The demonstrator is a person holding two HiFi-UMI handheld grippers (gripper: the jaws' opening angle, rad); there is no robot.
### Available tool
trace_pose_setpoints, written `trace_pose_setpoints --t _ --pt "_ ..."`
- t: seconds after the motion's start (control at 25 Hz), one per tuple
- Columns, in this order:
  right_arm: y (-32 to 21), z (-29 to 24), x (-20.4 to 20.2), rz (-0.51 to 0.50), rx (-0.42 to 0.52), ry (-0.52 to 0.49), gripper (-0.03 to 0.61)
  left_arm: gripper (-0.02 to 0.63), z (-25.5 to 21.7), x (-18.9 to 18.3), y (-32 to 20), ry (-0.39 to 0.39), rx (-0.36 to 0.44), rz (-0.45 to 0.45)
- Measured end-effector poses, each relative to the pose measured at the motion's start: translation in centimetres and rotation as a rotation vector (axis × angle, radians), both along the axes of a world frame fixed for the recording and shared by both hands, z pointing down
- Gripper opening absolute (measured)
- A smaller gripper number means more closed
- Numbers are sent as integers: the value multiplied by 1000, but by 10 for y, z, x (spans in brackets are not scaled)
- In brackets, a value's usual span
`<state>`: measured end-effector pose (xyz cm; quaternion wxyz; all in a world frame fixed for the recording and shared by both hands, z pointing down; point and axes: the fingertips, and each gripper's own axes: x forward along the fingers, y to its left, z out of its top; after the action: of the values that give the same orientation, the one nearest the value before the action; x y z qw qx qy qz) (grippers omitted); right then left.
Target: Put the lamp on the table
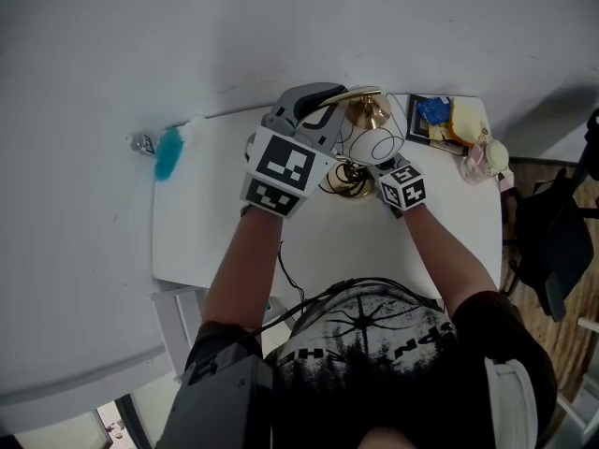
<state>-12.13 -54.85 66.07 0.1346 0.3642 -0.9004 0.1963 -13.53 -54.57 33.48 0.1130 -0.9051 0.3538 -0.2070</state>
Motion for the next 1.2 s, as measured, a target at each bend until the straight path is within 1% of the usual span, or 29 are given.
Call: trace_pose_setpoints --t 0.04,0.12,0.2,0.32,0.48,0.6,0.92,1.2 --pt "0 1 1 3 -13 7 34 21 0 0 0 -19 11 -6" --pt "-1 1 4 11 -33 9 88 23 0 1 1 -60 32 -12" --pt "-2 1 5 12 -39 9 126 26 0 1 2 -98 53 -24" --pt "-1 -1 3 3 -30 16 156 87 -1 -5 1 -129 83 -56" --pt "2 -4 5 3 -21 26 169 146 0 -13 4 -134 72 -80" --pt "5 -5 7 3 -15 37 169 163 -1 -18 9 -126 76 -99" --pt "19 -19 25 2 -4 51 167 166 -12 -36 36 -90 100 -173" --pt "52 -46 59 -40 40 45 167 162 -17 -39 80 15 101 -244"
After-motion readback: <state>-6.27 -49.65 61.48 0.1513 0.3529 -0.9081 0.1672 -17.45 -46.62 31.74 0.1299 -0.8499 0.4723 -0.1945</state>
